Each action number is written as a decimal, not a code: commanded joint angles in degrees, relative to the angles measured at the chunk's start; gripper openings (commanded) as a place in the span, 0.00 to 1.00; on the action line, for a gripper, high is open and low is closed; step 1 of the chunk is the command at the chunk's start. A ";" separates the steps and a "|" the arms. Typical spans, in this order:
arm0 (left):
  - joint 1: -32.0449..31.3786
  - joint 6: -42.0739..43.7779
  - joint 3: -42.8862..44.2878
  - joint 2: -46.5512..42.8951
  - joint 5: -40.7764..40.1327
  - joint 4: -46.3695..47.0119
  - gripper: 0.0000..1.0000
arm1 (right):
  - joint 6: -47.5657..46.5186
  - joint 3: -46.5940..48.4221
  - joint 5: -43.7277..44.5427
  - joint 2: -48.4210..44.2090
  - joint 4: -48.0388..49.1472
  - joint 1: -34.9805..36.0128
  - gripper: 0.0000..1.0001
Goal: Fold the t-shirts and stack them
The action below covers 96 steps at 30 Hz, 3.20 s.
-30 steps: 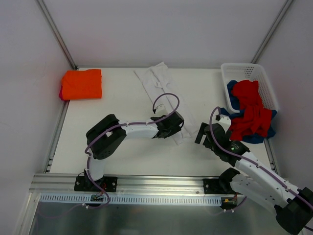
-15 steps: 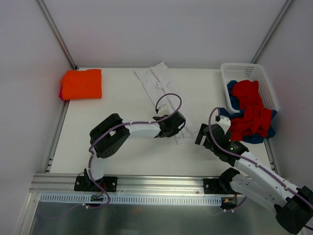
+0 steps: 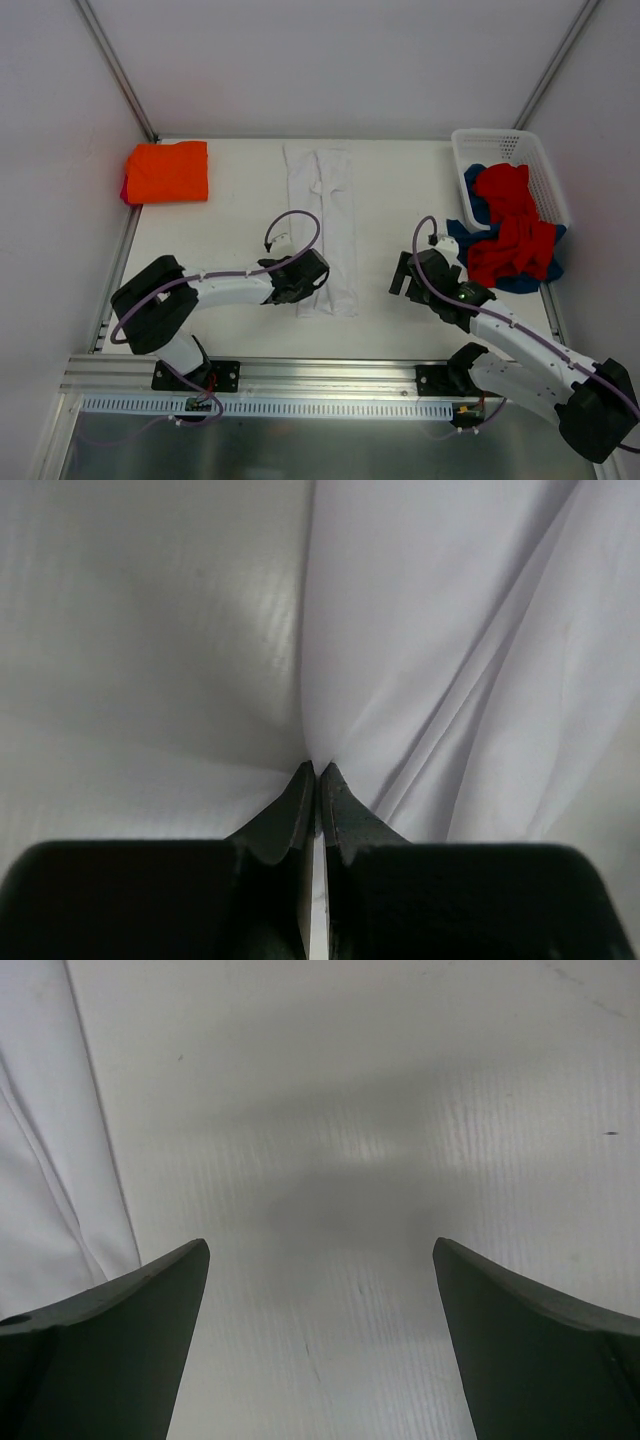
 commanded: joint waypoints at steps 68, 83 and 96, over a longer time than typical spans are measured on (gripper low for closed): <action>-5.80 -9.73 -16.94 -18.82 1.47 -6.54 0.45 | 17.27 -3.22 -12.21 26.56 37.03 23.53 0.01; -5.88 -9.38 -19.40 -25.40 1.64 -6.89 0.00 | 17.10 -2.87 -5.71 15.40 19.73 23.35 0.00; -5.80 -4.99 -12.46 -27.78 2.70 -8.47 0.00 | 14.29 6.27 -5.00 15.13 10.93 23.53 0.00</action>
